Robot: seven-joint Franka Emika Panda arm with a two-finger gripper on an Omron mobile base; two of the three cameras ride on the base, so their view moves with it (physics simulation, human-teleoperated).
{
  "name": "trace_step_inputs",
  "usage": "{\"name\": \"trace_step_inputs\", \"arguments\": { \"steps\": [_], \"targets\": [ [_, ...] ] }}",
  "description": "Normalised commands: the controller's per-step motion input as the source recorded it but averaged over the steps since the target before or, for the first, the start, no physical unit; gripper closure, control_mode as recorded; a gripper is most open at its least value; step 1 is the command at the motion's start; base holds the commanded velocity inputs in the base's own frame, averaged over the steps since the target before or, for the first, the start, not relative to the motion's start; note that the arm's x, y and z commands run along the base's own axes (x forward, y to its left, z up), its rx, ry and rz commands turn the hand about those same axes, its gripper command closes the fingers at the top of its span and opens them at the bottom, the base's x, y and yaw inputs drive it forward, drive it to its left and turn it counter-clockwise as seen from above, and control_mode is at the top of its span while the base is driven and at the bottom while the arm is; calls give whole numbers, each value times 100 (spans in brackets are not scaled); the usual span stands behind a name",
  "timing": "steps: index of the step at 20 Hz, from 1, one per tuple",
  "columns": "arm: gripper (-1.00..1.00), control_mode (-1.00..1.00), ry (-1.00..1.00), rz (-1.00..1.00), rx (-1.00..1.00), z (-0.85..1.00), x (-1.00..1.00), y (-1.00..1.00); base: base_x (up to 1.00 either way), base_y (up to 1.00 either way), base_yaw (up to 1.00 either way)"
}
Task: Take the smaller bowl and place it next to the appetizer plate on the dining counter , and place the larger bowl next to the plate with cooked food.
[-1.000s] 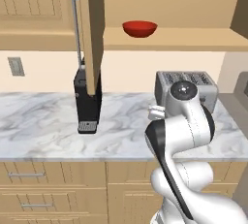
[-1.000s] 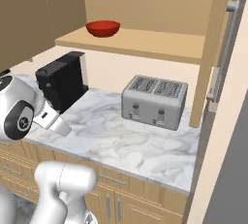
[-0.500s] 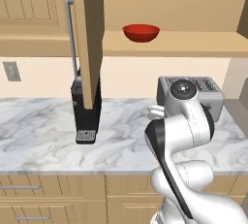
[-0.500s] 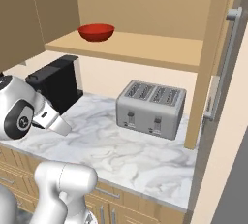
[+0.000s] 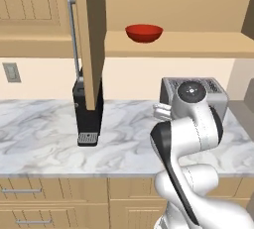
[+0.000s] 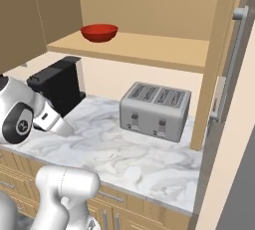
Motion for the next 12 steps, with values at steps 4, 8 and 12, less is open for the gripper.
{"name": "trace_step_inputs", "arguments": {
  "steps": [4,8,12],
  "targets": [
    [-100,-100,-15,0,4,38,0,-6,0,0,0],
    [-100,-100,0,0,22,65,0,-8,0,0,0],
    [-100,-100,0,0,29,61,0,-19,0,0,0]
  ]
}}
